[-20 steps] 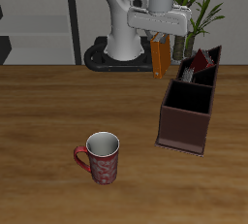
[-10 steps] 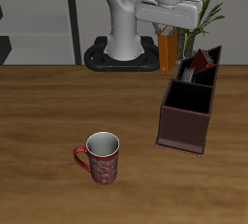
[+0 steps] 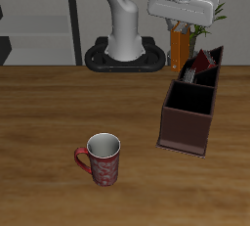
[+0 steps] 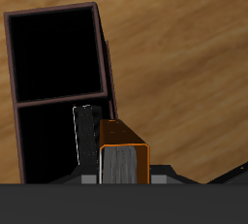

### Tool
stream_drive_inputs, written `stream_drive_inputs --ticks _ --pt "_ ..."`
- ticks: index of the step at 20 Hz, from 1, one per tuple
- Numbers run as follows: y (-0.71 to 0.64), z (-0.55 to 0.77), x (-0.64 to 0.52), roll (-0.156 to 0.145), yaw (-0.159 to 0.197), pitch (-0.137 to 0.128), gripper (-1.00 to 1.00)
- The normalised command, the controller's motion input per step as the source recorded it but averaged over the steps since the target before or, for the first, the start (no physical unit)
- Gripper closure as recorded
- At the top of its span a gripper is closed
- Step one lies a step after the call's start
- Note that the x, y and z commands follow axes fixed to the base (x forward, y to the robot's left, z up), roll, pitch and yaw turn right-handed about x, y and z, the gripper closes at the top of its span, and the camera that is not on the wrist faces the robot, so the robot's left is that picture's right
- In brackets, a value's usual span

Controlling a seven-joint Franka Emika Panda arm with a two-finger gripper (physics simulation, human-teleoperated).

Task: Place the striped book into the left desk caddy's front compartment and place the red book into the left desk caddy's left compartment and place the orange book into the left desk caddy's back compartment

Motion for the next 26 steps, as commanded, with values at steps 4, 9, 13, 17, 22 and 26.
stream_drive_inputs --ticks 4,9,13,17,22,26 --pt "0.2 0.09 0.07 -0.006 -0.019 0.014 1.0" --pt "0.28 0.12 0.12 -0.004 -0.001 0.002 1.0" --pt "0.31 0.0 0.18 0.021 0.026 0.03 1.0" --pt "0.18 -0.06 0.22 -0.004 0.015 0.046 1.0" --pt "0.2 -0.01 0.17 0.012 0.048 0.007 1.0" --pt "0.13 0.04 0.24 -0.003 0.035 0.012 1.0"
